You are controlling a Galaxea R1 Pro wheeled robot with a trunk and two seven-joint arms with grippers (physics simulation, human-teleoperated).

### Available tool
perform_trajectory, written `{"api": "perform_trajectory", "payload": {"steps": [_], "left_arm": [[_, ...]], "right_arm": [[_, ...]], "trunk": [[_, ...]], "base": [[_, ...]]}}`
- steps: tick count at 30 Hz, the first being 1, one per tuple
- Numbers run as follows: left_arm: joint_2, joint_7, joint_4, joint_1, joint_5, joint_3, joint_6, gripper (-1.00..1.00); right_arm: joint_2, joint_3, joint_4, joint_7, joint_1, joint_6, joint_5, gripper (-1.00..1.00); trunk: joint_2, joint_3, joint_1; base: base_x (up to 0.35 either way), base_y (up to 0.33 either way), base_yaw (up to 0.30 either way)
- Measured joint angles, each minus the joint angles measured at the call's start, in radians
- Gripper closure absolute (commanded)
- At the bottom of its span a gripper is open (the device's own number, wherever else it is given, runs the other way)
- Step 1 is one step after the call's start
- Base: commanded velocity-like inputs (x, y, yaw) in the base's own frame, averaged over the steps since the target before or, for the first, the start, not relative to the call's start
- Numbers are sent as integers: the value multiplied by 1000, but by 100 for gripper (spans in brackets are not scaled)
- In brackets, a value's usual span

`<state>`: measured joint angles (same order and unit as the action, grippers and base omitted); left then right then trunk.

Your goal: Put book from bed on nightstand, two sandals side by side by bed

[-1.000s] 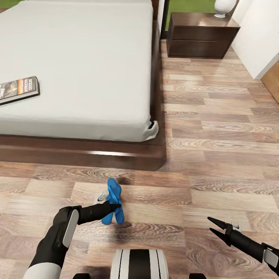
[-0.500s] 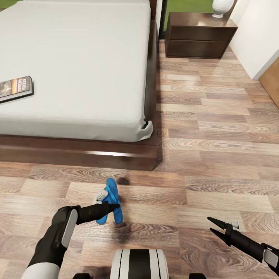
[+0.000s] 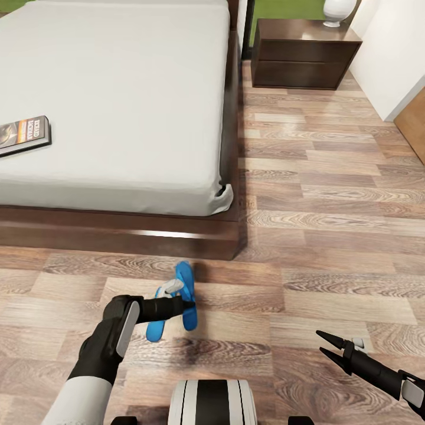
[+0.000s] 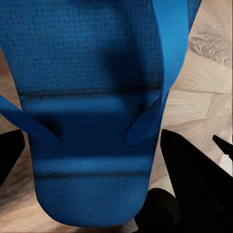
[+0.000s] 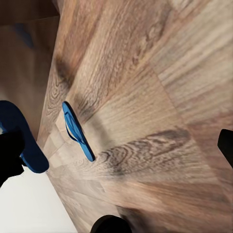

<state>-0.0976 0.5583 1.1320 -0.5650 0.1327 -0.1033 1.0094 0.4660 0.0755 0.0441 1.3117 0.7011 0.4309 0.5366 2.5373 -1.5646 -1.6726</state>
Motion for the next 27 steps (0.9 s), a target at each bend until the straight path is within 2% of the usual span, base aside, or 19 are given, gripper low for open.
{"api": "perform_trajectory", "payload": {"steps": [3, 7, 12, 14, 18, 19, 22, 27], "left_arm": [[-16, -22, -3, -14, -15, 32, 1, 100], [-25, -58, -21, -29, -30, 47, -1, 100], [-26, -165, -64, -51, -37, 54, -1, 100], [-26, -190, -84, -58, -36, 57, 0, 100], [-25, -211, -124, -76, -70, 68, 1, 100], [-25, -216, -137, -83, -96, 74, 2, 100], [-26, -223, -154, -91, -142, 81, 4, 100], [-27, -226, -162, -95, -161, 92, 6, 100]], "right_arm": [[0, 0, 0, 1, 0, 1, 0, -100], [0, 0, 0, 0, 0, 1, 0, -100], [0, 0, 0, 0, 0, 1, -1, -100], [0, 0, 0, 0, 0, 0, -1, -100], [0, 0, 0, 0, 0, 1, -1, -100], [0, 0, 0, 0, 0, 1, -1, -100], [0, 0, 0, 0, 0, 1, -1, -100], [0, 0, 0, 0, 0, 0, -1, -100]], "trunk": [[0, 0, 0], [0, 0, 0], [0, 0, 0], [0, 0, 0], [0, 0, 0], [0, 0, 0], [0, 0, 0], [0, 0, 0]], "base": [[0, 0, 0], [0, 0, 0], [0, 0, 0], [0, 0, 0], [0, 0, 0], [0, 0, 0], [0, 0, 0], [0, 0, 0]]}}
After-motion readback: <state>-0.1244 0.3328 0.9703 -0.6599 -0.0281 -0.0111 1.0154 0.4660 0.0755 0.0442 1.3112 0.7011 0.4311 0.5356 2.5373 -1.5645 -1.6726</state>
